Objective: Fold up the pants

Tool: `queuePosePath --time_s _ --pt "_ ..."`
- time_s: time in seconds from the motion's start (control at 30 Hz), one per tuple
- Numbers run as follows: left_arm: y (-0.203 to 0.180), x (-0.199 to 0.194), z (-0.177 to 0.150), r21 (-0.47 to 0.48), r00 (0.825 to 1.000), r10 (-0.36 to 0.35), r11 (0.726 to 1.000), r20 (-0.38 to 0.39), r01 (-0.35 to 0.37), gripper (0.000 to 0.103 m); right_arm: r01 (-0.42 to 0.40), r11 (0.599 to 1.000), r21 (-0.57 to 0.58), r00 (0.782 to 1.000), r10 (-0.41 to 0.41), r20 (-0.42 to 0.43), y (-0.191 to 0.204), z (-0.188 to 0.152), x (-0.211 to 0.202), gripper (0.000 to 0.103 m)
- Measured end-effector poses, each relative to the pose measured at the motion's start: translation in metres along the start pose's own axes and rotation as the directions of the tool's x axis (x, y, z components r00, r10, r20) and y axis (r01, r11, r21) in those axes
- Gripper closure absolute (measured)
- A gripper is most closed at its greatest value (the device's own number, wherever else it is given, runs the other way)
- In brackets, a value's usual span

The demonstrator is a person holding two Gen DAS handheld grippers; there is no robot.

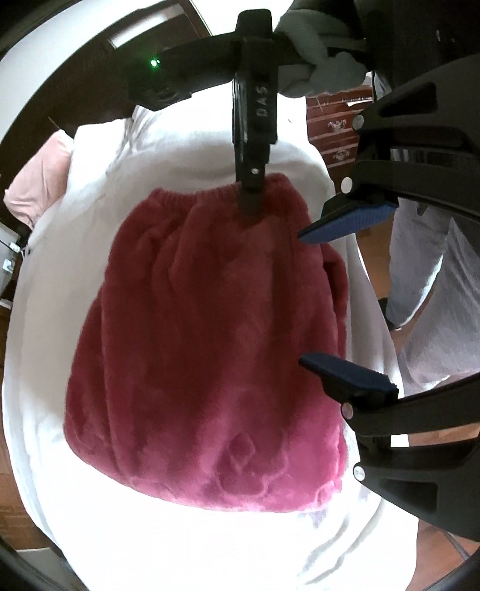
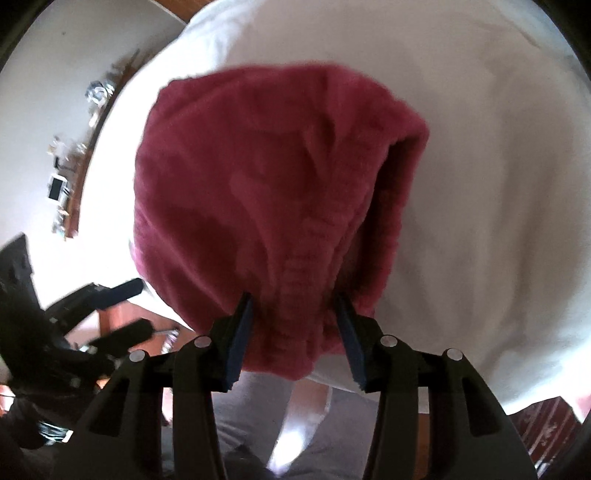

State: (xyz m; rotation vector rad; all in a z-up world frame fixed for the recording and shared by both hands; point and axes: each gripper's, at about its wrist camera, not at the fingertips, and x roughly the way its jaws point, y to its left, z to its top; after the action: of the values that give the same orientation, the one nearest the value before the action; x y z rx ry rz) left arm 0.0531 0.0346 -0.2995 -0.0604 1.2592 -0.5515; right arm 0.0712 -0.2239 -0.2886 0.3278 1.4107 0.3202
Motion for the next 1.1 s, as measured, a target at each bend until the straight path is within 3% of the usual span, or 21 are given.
queuePosePath --time_s 0.1,0.37,0.57,0.7,0.77,0.87,1.1 --pt "0.000 0.003 -0.011 -0.010 1.000 0.004 1.000 -0.030 -0.004 0.042 0.019 1.000 -0.009 1.000 -0.020 -0.019 -0.002 -0.003 0.006 0.082" --pt "0.008 0.011 -0.030 -0.037 0.997 0.009 0.999 -0.074 -0.011 0.042 0.001 0.999 -0.032 0.998 -0.003 -0.056 -0.007 -0.013 -0.003 0.087" --pt "0.005 0.008 -0.016 -0.047 0.999 0.044 0.998 -0.020 -0.045 0.042 0.049 0.999 -0.004 0.995 -0.049 -0.092 -0.021 -0.014 0.016 0.087" --pt "0.012 0.031 0.000 -0.064 0.994 0.103 0.993 -0.025 -0.104 0.042 0.085 0.996 -0.003 0.992 -0.085 -0.090 -0.017 -0.006 0.031 0.086" --pt "0.016 0.044 0.001 -0.046 0.989 0.137 0.989 -0.054 -0.140 0.042 0.078 0.996 -0.032 0.994 -0.080 -0.068 -0.012 -0.003 0.024 0.085" --pt "0.012 0.050 0.003 0.000 0.983 0.171 0.985 -0.063 -0.171 0.041 0.104 0.992 -0.076 0.995 -0.104 -0.006 -0.004 0.001 0.005 0.074" --pt "0.011 0.048 0.007 0.004 0.982 0.178 0.984 -0.067 -0.178 0.040 0.201 0.970 -0.135 0.964 -0.171 0.205 0.014 0.023 -0.046 0.073"
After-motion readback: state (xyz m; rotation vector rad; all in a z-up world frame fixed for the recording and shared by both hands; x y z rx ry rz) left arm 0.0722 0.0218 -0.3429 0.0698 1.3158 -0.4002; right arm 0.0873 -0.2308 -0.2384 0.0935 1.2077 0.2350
